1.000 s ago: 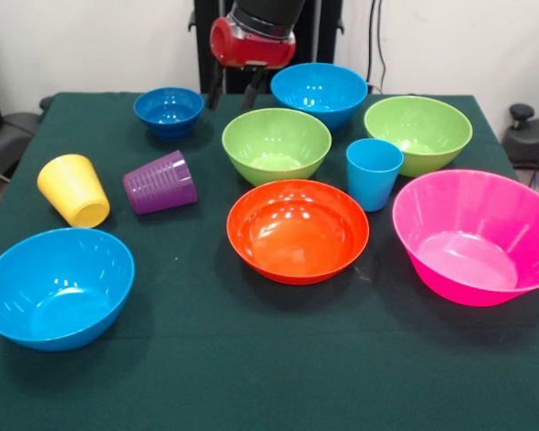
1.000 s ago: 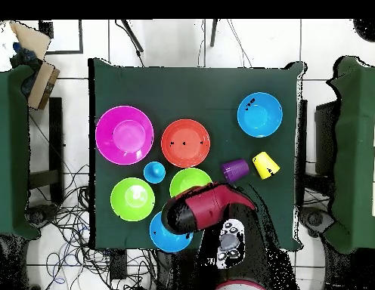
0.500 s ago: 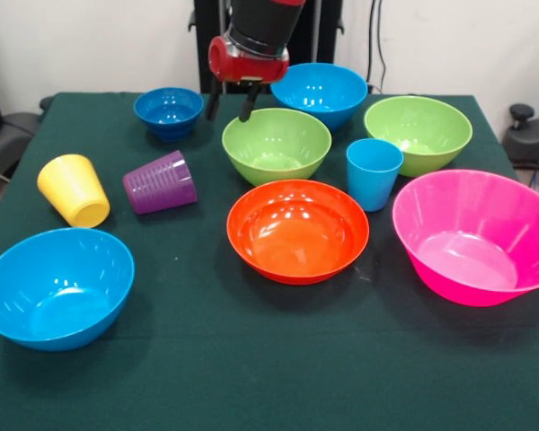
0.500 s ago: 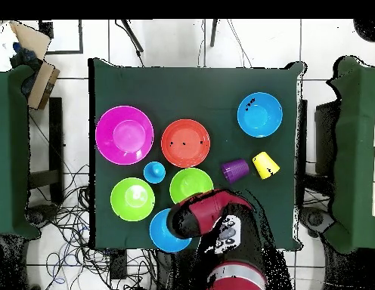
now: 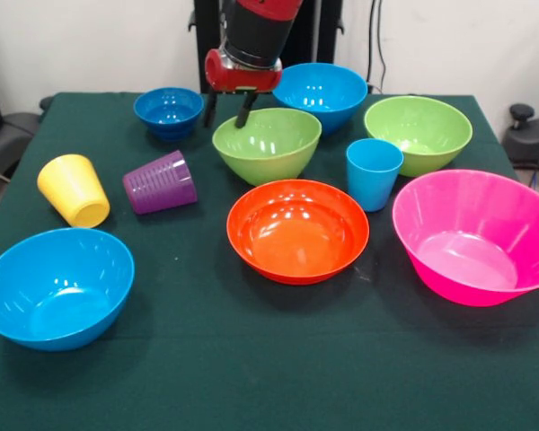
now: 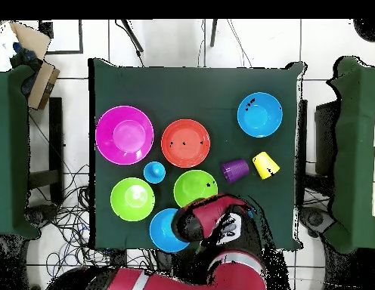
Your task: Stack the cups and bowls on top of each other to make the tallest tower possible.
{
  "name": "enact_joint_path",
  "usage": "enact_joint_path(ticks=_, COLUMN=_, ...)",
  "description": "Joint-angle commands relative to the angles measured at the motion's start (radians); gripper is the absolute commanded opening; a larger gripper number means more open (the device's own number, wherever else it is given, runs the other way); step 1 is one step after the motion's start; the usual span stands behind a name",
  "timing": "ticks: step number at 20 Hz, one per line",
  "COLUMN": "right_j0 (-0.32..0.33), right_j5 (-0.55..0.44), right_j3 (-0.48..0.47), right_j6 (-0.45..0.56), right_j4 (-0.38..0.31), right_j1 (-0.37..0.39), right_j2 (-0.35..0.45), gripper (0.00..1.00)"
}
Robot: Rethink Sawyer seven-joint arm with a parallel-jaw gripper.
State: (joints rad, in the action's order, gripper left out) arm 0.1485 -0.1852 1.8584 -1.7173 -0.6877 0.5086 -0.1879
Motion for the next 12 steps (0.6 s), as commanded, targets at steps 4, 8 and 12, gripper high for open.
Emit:
enact_joint_path(ticks=4, right_j0=-0.021, right_j5=0.088, right_j3=-0.086, right_j6=-0.132, right_j4=0.006, right_j1=-0.087, right_j2=0.032, gripper=1.0)
enact_joint_path(ticks=8, right_j0=-0.024, right_j5=0.098, right_j3=-0.094, right_j6=-0.132, right_j4=0.008, right_j1=-0.1, right_j2=0.024, gripper=1.0)
enact_joint_path(ticks=12, right_j0=-0.024, right_j5=0.096, right_j3=-0.096, right_j6=-0.127, right_j4=0.013, right_j1=-0.104, right_j2=0.023, gripper=1.0)
